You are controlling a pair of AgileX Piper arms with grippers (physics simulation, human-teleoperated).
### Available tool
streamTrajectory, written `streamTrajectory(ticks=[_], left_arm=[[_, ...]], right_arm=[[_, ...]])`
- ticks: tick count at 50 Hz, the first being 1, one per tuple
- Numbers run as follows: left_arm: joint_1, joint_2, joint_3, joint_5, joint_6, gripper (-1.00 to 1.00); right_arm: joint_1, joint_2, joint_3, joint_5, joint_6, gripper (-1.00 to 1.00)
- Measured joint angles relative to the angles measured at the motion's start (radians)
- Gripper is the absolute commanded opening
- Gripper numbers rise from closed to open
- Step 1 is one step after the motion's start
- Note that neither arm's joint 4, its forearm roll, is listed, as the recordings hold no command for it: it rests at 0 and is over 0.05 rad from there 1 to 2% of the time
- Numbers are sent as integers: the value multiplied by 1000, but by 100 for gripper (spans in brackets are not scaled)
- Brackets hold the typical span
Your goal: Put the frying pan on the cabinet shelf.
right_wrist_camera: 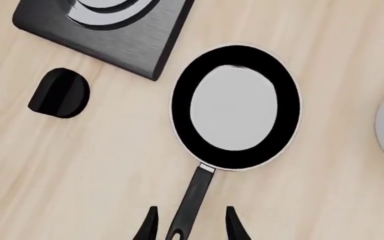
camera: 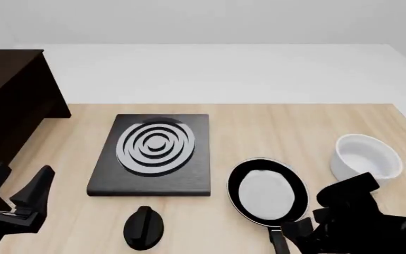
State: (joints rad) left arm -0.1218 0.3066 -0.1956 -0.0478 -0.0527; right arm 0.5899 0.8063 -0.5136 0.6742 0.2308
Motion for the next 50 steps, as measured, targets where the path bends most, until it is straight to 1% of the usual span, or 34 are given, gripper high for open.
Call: streamTrajectory(ticks=[9, 14, 26, 43, 50], left_arm=[[-9, 5, -5, 2, 2, 100], [-11, 6, -10, 8, -22, 100], [-18, -11, -24, 36, -47, 100], [-29, -24, -15, 47, -60, 100], [-30, -26, -14, 50, -65, 100]], right_arm=[[11, 44, 51, -63, 17, 100], [18, 66, 80, -97, 24, 100], [39, 118, 150, -184, 49, 100], [64, 122, 200, -219, 77, 100], [78, 136, 228, -253, 94, 100]])
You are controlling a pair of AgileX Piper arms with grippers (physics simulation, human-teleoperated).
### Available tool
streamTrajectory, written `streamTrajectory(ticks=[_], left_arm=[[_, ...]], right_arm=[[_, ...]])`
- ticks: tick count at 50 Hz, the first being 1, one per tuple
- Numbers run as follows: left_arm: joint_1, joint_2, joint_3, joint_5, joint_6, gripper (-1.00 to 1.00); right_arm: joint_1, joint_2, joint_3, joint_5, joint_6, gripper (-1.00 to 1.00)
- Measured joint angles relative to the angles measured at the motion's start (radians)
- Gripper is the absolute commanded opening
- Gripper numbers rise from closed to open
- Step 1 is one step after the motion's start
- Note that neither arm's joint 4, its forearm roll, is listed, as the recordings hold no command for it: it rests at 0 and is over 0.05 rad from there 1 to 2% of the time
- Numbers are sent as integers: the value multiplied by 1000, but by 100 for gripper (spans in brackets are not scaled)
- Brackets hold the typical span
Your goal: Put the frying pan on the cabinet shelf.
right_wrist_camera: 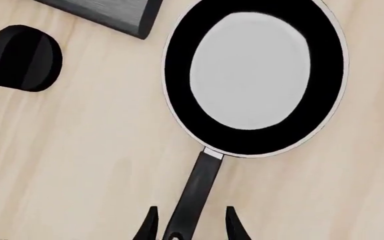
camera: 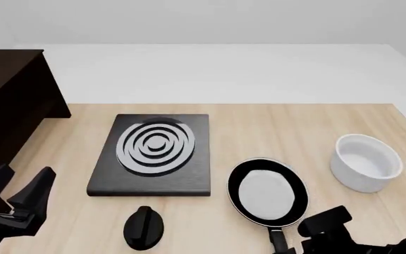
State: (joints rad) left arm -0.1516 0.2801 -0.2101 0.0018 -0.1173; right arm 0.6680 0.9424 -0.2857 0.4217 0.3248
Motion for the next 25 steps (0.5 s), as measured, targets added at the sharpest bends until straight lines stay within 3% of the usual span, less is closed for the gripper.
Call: streamTrajectory(ticks=[25], left_arm=[[-14, 9, 15, -14, 8, 100]], right_arm=[[56, 83, 108, -169, 74, 100]])
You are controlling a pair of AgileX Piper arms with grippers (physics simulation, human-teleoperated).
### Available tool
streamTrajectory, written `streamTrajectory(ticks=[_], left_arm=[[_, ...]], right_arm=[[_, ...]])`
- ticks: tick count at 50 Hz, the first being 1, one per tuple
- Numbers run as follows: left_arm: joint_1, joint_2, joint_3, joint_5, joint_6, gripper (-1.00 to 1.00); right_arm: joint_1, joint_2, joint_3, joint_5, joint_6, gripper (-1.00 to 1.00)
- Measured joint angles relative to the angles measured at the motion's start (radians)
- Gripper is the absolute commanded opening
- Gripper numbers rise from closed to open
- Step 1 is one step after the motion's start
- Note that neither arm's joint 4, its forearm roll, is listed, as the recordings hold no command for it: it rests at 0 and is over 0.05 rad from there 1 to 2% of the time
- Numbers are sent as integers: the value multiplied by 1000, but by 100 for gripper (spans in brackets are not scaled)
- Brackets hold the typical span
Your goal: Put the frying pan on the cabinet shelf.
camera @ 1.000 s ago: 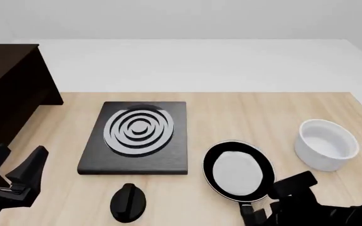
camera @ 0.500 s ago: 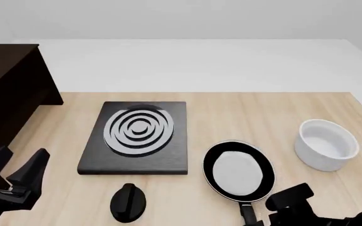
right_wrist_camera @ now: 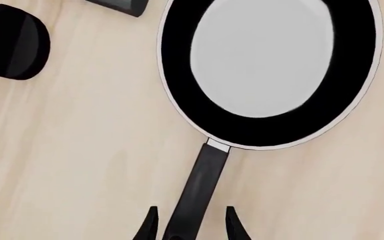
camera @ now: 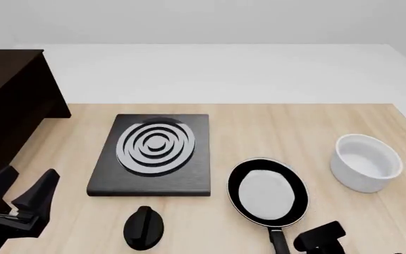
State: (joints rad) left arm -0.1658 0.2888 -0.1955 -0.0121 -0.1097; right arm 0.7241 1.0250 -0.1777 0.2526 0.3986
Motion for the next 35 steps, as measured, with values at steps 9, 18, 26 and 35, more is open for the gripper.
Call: streamTrajectory(ticks=[9, 18, 26, 35], left_arm=[[-4, 3, 3, -4, 4, 100], [-4, 6, 7, -7, 7, 100], [-3, 9, 8, -8, 10, 100], [-3, 13, 9, -10, 12, 100]], right_arm=[[13, 25, 28, -49, 20, 100], [1, 1, 31, -41, 29, -100], [-25, -34, 26, -16, 10, -100], [-65, -86, 11, 35, -32, -100]])
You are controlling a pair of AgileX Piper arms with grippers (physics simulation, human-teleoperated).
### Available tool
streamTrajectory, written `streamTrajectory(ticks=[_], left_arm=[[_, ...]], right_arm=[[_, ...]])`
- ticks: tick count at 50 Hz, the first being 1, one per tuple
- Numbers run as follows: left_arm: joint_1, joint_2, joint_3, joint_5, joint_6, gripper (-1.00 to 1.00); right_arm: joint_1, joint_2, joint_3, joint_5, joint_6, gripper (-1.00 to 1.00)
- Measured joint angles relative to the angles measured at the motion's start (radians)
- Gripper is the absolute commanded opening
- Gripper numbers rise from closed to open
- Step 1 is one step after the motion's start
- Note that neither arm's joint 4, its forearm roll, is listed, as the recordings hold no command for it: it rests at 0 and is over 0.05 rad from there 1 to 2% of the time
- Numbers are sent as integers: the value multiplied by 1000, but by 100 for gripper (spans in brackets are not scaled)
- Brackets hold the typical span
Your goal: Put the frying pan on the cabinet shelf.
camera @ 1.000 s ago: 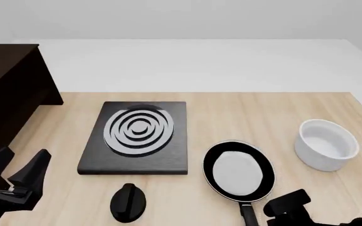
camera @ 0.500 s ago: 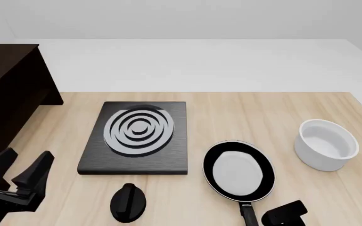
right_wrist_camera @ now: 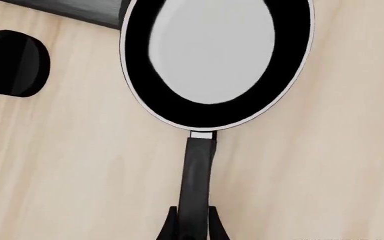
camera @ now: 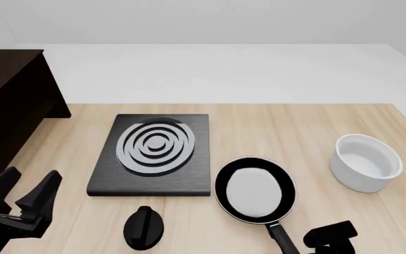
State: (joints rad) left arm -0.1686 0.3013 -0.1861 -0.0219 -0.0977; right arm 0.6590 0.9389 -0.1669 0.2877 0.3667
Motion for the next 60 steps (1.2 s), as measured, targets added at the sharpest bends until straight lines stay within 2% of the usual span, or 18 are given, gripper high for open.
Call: streamTrajectory(ticks=[11, 23, 37, 54, 60], left_arm=[[-2, -1, 2, 1, 1, 100], [-5, -2, 3, 4, -4, 100], [-8, -4, -12, 21, -34, 100], [-18, -15, -32, 48, -65, 100], [-26, -13, -43, 60, -105, 100]], right_arm=[[-70, -109, -44, 102, -47, -100], [-141, -199, -135, 185, -125, -100], [-176, -225, -212, 193, -198, -100], [-181, -243, -313, 190, -250, -100], [-178, -235, -358, 183, -259, -100]])
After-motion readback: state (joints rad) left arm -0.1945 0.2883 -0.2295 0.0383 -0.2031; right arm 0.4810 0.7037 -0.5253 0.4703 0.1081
